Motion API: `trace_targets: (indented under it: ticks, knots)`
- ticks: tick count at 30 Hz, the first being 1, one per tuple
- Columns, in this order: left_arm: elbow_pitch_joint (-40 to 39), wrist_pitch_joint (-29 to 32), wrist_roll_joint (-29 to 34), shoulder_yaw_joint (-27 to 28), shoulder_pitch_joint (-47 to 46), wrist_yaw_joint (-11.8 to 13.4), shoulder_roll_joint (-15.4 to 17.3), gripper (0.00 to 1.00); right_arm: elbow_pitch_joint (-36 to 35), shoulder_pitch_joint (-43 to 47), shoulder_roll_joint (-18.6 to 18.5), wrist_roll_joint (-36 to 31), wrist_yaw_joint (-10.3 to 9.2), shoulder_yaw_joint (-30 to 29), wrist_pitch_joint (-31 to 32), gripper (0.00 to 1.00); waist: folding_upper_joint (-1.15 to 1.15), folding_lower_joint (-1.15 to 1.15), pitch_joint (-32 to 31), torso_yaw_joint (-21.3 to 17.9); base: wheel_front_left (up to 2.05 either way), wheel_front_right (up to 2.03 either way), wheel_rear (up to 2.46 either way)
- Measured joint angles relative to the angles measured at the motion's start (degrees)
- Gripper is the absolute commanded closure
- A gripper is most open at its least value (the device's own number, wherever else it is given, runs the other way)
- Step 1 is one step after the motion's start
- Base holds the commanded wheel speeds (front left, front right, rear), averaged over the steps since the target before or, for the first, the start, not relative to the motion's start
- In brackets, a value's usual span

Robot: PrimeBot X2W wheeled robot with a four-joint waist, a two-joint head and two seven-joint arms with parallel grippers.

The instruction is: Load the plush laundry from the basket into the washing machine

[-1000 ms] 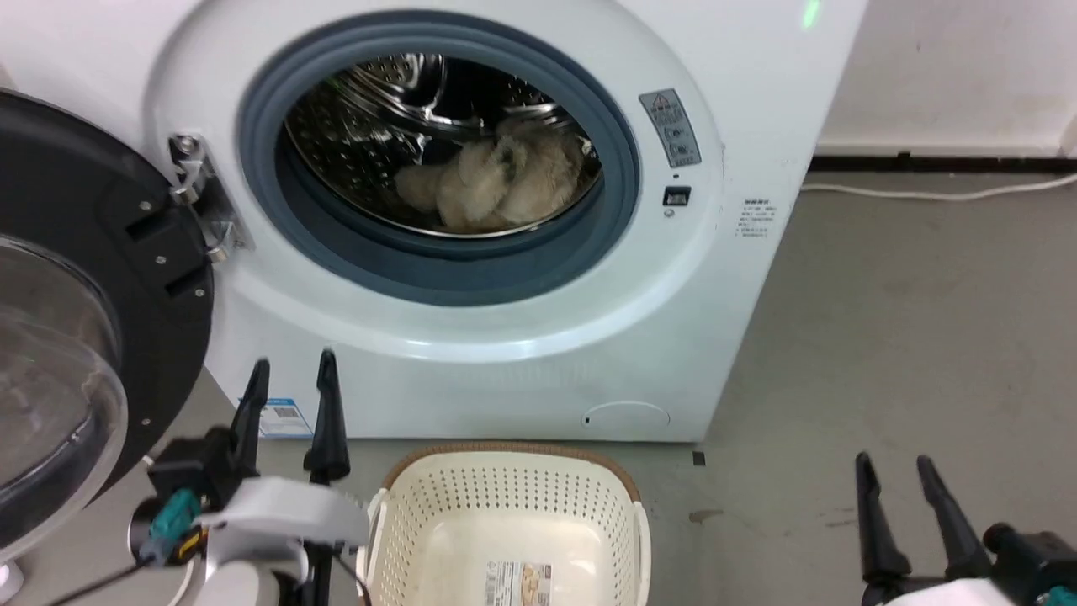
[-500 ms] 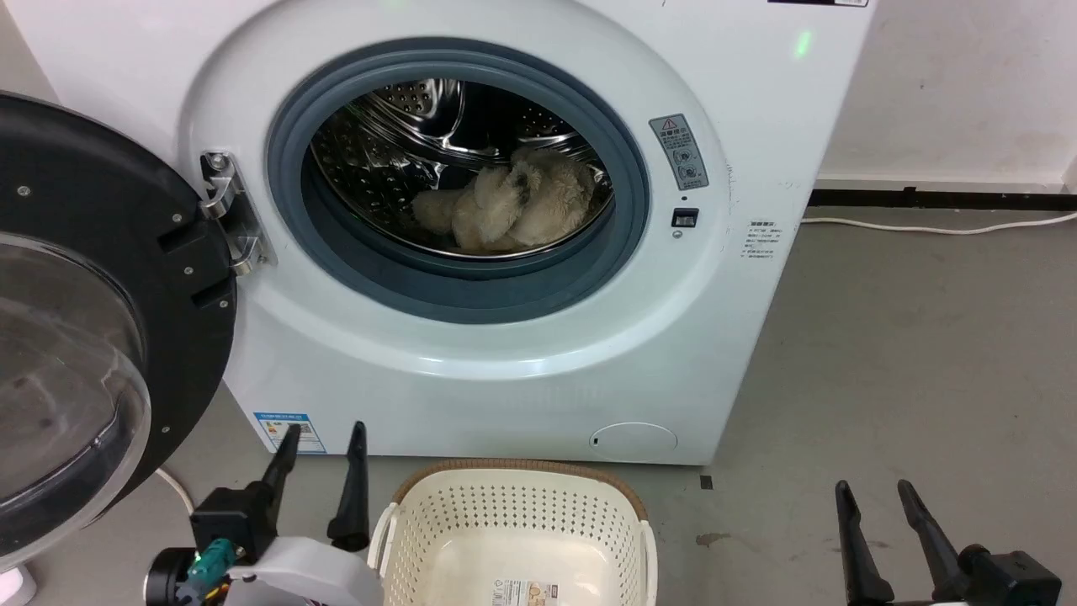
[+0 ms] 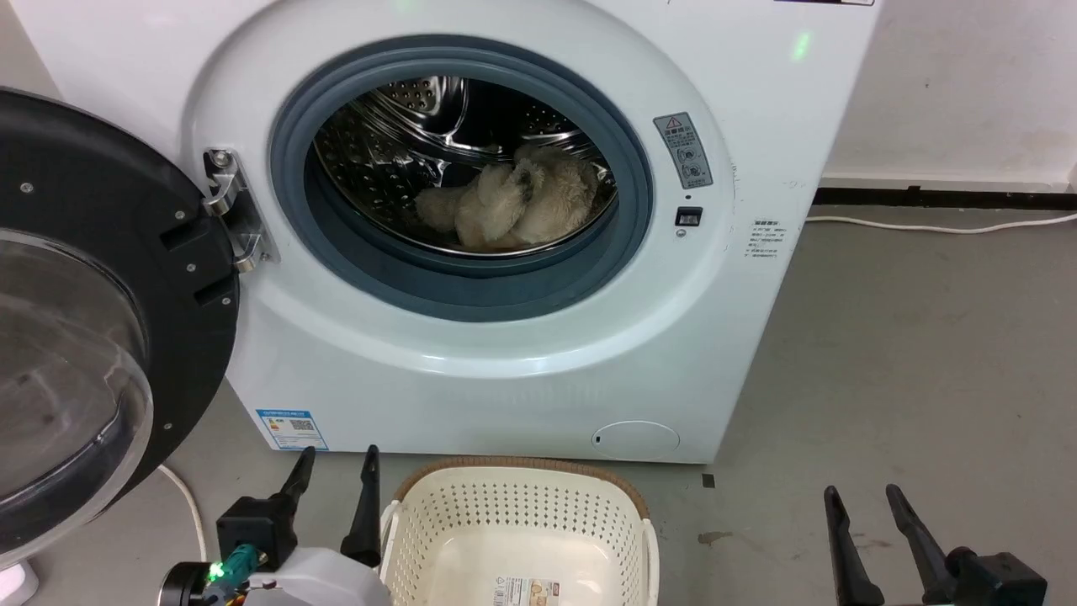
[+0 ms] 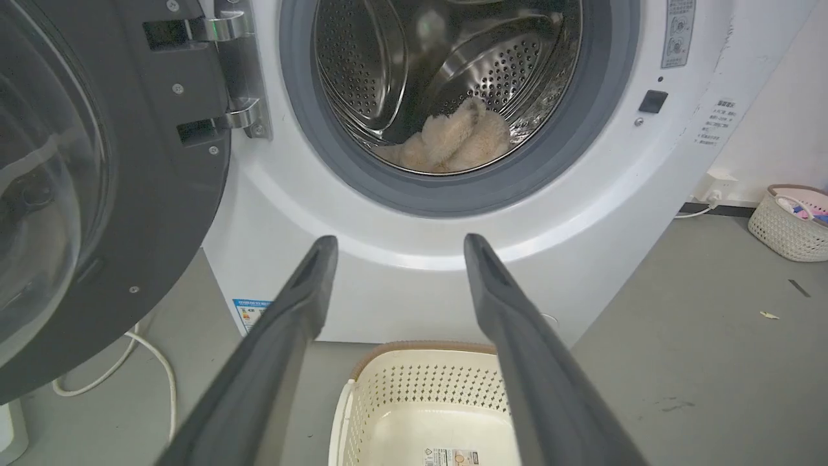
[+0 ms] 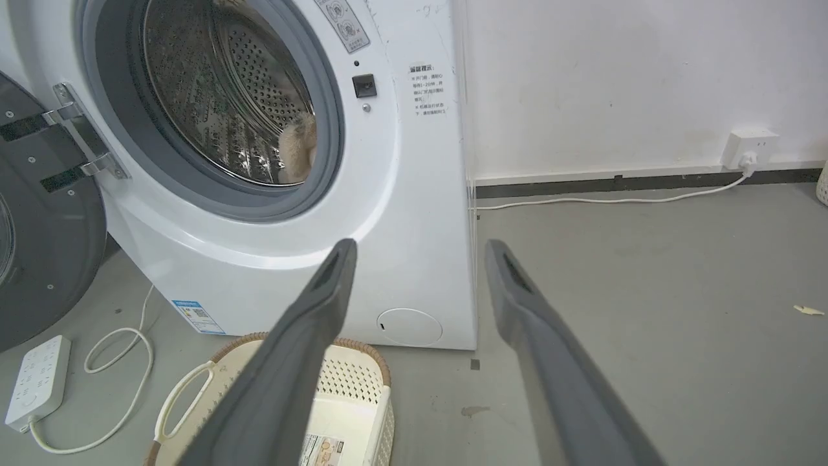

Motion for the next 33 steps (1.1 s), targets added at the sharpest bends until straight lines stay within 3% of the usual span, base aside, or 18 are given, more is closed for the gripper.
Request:
trace_targets:
  ticks: [19, 20, 33]
  knots:
    - [-0.21, 0.01, -1.78, 0.27, -0.05, 0.76, -0.25, 0.00, 0.41, -0.22, 0.00, 0.10, 0.00, 0.08, 0.00, 0.00, 0.00, 0.00, 0.50, -0.14, 0.00, 0.00, 0.00]
    - [-0.21, 0.00, -1.91, 0.25, -0.05, 0.77, -0.26, 1.00, 0.41, -0.23, 0.00, 0.10, 0.00, 0.07, 0.00, 1.00, 0.00, 0.00, 0.48, -0.14, 0.00, 0.00, 0.00]
    - [-0.66, 0.55, -1.05, 0.73, -0.05, 0.51, -0.68, 1.00, 0.01, -0.20, 0.00, -0.13, 0.00, 0.07, 1.01, 1.00, 0.00, 0.00, 0.44, -0.25, 0.00, 0.00, 0.00]
